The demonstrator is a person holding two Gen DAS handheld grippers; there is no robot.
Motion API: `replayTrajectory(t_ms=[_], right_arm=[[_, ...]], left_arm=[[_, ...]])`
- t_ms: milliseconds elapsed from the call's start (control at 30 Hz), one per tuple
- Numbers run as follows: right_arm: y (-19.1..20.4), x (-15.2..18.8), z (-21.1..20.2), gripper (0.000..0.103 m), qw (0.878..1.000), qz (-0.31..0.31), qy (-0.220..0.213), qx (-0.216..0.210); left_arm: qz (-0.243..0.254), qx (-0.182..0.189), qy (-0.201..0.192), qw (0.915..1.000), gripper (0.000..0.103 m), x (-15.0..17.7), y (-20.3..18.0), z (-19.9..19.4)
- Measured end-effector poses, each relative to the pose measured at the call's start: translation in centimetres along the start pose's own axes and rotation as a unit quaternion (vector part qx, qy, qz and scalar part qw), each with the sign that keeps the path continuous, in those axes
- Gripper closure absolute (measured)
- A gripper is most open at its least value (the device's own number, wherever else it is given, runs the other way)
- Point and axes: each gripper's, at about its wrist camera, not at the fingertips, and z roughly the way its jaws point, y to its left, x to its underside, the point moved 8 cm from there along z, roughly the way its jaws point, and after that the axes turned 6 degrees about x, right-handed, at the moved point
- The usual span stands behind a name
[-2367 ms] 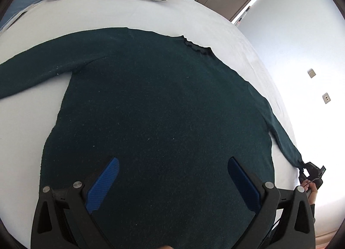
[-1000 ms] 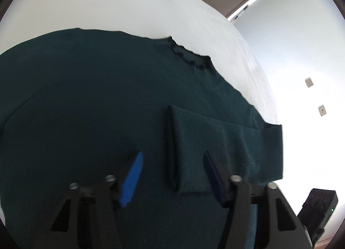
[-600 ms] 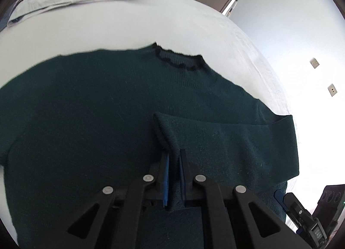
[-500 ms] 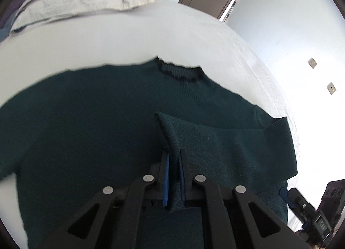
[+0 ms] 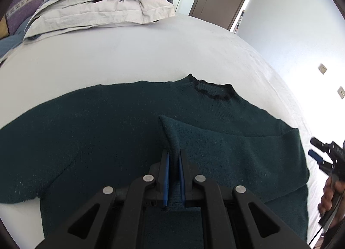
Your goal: Fold small clothes
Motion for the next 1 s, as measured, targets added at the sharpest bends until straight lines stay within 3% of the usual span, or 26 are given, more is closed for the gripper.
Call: replayTrajectory(t_ms=[133,200,300,433,633,800,867,933,967,1000], right_arm=[[0.7,-0.4,4.0,0.061,0.999,-0.032,0.038,0.020],[0.5,-0.6,5.4,0.085,0.996,-0.061,0.041,0.057],[-0.4,-1.2,6.1,0.096,0.997,-0.046,0.036,0.059],[-0.8,-0.9,6.6,0.098,0.997,-0.042,0.026,0.061],[-0.9,-0.3,5.6,0.094,0.999,-0.009,0.028,0.023],[-0.2,2.1,0.5,0.049,0.999,-0.041,0.021,0.025],[0.6,3.9,-0.4,0.049,0.996,-0.080,0.028,0.034],[0.9,6.3,-0.2,0.055,0.988,-0.128,0.054,0.064],[0.5,7.2,0.2,0.073,0.983,-0.148,0.062,0.089],[0.1,7.6,0.3,0.079,0.982,-0.154,0.060,0.095]], left_arm=[[-0.002,-0.002,0.000,1.0000,0.094,0.2,0.4,0.6],[-0.002,-0.002,-0.004,1.0000,0.094,0.1,0.6,0.6],[0.002,-0.003,-0.012,0.9999,0.094,0.0,0.6,0.7],[0.005,-0.011,-0.015,0.9998,0.094,1.1,1.0,1.3],[-0.004,0.001,-0.022,0.9997,0.090,1.3,1.6,1.3],[-0.007,0.006,-0.023,0.9997,0.090,1.4,1.7,1.6],[-0.006,0.006,-0.024,0.9997,0.089,1.4,1.7,1.6],[-0.011,0.010,-0.025,0.9996,0.089,1.4,1.8,1.6],[-0.013,0.012,-0.025,0.9995,0.089,1.4,1.9,1.6],[-0.015,0.014,-0.026,0.9995,0.089,1.4,1.9,1.6]])
